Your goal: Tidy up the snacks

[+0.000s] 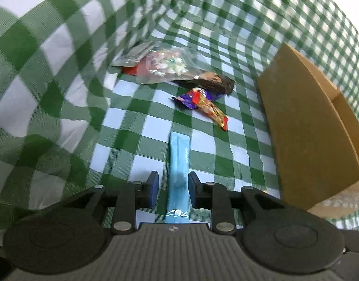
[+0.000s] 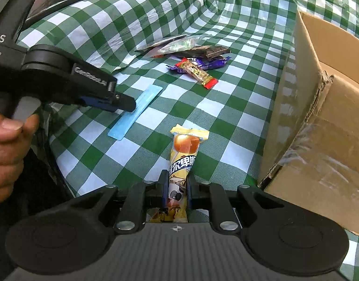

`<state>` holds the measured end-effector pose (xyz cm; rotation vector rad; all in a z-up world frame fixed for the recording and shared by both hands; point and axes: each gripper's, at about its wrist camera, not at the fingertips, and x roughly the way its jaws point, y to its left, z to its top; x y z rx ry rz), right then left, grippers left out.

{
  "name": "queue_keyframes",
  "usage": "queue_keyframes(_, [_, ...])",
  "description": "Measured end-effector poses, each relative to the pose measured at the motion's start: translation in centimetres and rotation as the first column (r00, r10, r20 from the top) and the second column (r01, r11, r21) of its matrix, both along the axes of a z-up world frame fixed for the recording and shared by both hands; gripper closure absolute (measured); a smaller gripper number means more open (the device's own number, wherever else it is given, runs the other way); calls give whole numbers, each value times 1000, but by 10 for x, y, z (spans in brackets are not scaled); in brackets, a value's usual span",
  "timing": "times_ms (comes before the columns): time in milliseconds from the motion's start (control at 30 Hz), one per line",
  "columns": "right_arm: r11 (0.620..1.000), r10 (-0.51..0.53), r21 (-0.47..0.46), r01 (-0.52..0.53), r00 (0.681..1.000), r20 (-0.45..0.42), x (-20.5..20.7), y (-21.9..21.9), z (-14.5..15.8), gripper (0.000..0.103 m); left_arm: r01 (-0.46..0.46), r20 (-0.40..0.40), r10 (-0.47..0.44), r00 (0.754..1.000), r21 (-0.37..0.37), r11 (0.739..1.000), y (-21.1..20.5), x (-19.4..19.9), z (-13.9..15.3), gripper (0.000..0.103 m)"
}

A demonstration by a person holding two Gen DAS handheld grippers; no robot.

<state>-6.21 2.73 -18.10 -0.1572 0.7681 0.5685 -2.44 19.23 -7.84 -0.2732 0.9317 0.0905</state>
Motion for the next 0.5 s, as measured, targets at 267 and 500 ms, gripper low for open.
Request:
queue_keyframes(267, [1000,7,-9,-7,1000,9,-1,0,-1,86,104,-15,-103,995,215,971,-35,6,-8,71])
queue_keyframes(500, [999,15,-29,-14,999,35,-5,3,-3,86,142,-16,-143,990,253,957,-42,2,-6,85])
